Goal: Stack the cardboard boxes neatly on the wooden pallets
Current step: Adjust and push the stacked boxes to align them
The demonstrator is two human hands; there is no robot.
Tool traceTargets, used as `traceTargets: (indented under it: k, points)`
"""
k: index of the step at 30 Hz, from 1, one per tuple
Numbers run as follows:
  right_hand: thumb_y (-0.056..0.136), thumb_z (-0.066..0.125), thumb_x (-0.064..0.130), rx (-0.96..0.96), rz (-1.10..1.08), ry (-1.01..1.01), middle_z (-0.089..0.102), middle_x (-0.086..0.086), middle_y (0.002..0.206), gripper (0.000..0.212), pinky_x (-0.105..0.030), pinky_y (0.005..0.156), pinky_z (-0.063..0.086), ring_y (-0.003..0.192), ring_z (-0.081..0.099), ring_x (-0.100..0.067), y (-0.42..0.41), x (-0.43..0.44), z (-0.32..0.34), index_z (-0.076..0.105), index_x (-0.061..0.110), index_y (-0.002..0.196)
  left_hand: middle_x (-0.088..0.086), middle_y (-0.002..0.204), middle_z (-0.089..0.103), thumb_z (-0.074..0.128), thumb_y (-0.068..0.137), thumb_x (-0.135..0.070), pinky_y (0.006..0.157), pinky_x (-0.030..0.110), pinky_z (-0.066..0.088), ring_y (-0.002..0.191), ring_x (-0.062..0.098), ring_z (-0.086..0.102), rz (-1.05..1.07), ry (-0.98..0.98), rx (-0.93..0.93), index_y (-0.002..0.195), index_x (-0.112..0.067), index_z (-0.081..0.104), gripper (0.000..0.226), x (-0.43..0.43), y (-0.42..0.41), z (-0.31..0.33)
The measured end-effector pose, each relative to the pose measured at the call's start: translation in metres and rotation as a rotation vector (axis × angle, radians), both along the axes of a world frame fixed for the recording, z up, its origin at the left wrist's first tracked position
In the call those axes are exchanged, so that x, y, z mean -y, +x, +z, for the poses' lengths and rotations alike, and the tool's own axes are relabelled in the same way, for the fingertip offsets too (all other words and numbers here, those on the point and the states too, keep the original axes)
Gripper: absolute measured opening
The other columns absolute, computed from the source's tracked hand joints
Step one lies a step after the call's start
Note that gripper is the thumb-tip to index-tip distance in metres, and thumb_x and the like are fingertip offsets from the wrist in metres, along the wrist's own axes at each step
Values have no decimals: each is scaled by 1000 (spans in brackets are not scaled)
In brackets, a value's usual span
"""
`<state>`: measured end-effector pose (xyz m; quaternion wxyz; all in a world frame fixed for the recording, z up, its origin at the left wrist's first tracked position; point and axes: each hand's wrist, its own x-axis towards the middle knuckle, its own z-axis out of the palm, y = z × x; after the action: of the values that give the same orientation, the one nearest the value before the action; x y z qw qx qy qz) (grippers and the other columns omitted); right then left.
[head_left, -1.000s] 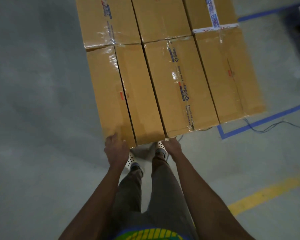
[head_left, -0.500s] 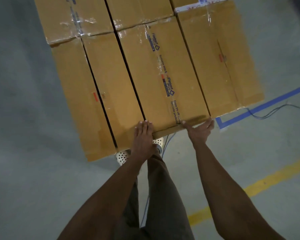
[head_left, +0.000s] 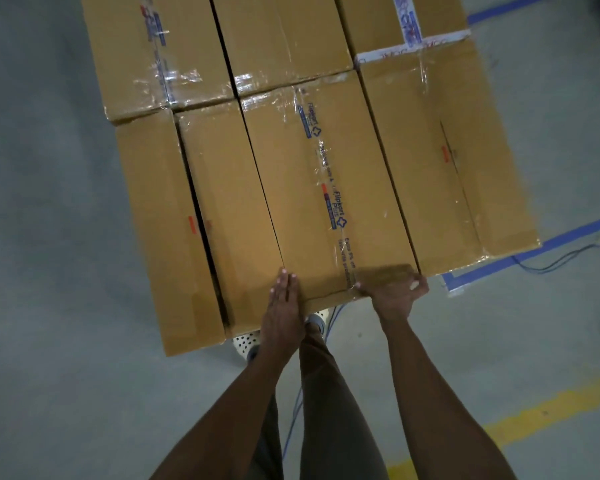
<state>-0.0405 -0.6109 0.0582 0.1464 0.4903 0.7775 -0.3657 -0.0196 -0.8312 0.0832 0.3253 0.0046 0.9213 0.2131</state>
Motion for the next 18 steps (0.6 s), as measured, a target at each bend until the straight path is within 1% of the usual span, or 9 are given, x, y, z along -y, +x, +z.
traceTargets:
  k: [3,5,6,7,9,11,13,15,18]
  points:
    - [60,97,34,66,76,3,3,-2,160,133,-46,110,45,142,34,-29,-1,5,0,13,10,160,9,167,-18,65,95,-33,125,44,17,156,31,-3,-10,-14,25,161,-12,-6,99,-4,-4,2]
    - [65,95,39,127,152,9,0,-3,163,133,-45,111,43,148,26,-27,-5,4,7,8,10,161,13,164,-23,64,97,-29,124,43,13,155,33,-4,-46,-41,17,160,-8,-9,99,-7,-8,6]
    - [68,92,41,162,198,18,-1,-4,164,130,-43,110,42,148,26,-27,-7,1,11,8,9,161,16,164,-23,64,97,-27,124,43,13,155,35,-3,-57,-50,17,159,-6,-9,98,-9,-10,9]
    - [71,90,42,195,241,31,2,-5,164,125,-42,109,42,147,30,-28,-10,-2,15,10,9,161,18,164,-22,64,97,-25,124,43,14,155,37,-2,-66,-59,28,159,-4,-9,98,-10,-11,11]
    - [77,84,43,231,295,112,15,-8,158,106,-45,108,42,139,39,-32,-13,-7,25,23,10,157,22,164,-20,64,98,-25,123,44,15,155,39,0,-76,-75,40,158,-2,-9,97,-11,-11,15]
    - [78,81,43,228,284,248,24,-9,154,94,-49,108,40,138,35,-33,-11,-13,30,31,14,152,22,164,-19,64,98,-27,123,45,17,154,39,2,-86,-90,45,158,-1,-9,98,-12,-11,17]
    - [79,80,47,200,251,295,16,-8,163,102,-50,114,34,148,22,-32,-9,-22,28,22,18,157,20,165,-20,63,98,-31,122,47,21,154,39,2,-92,-94,62,159,-3,-9,99,-12,-11,17]
    - [82,77,51,199,289,229,4,-4,169,110,-49,121,24,155,7,-28,-10,-32,23,9,16,162,17,166,-20,62,97,-35,121,48,26,154,39,4,-90,-95,82,160,-6,-8,98,-11,-12,14]
    - [84,73,56,212,390,181,0,-6,170,114,-41,124,12,156,-2,-29,-12,-38,13,5,8,162,14,167,-19,65,95,-35,119,51,32,154,40,7,-80,-109,91,161,-9,-6,100,-11,-12,11]
